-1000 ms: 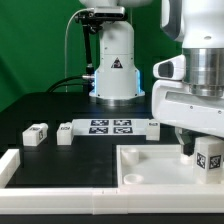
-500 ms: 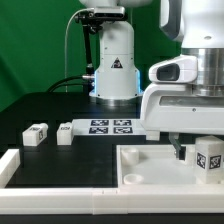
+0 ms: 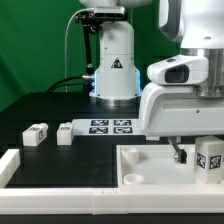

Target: Assemble one leg

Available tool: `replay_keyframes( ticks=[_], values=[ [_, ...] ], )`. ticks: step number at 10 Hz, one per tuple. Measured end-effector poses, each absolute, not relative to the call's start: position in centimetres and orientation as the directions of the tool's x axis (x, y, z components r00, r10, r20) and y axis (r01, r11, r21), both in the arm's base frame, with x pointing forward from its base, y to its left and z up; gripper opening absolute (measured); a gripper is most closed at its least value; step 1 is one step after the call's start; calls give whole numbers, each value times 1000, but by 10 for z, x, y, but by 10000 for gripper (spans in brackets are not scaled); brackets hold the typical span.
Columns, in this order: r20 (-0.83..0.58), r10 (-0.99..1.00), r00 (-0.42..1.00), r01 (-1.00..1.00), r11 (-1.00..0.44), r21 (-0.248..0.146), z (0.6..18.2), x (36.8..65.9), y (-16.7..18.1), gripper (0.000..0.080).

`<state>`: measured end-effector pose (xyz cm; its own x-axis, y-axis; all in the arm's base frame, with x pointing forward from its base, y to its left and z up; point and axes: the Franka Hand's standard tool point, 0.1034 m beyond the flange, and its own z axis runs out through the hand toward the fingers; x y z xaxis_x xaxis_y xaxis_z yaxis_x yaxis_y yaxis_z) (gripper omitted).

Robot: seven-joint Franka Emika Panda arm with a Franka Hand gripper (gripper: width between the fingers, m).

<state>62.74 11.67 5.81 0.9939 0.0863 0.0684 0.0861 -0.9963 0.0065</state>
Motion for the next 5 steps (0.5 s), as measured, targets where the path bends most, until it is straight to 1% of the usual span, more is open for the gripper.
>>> replay_keyframes(
  ticks=[1,2,3,5],
  values=[
    [68,86,994,86,-996,7,58,627,117,409],
    [68,47,997,47,-999,2,58,627,117,409],
    [68,45,997,45,-999,3,58,627,117,269],
    [67,-91,994,-90,-996,-8,58,627,117,269]
  ],
)
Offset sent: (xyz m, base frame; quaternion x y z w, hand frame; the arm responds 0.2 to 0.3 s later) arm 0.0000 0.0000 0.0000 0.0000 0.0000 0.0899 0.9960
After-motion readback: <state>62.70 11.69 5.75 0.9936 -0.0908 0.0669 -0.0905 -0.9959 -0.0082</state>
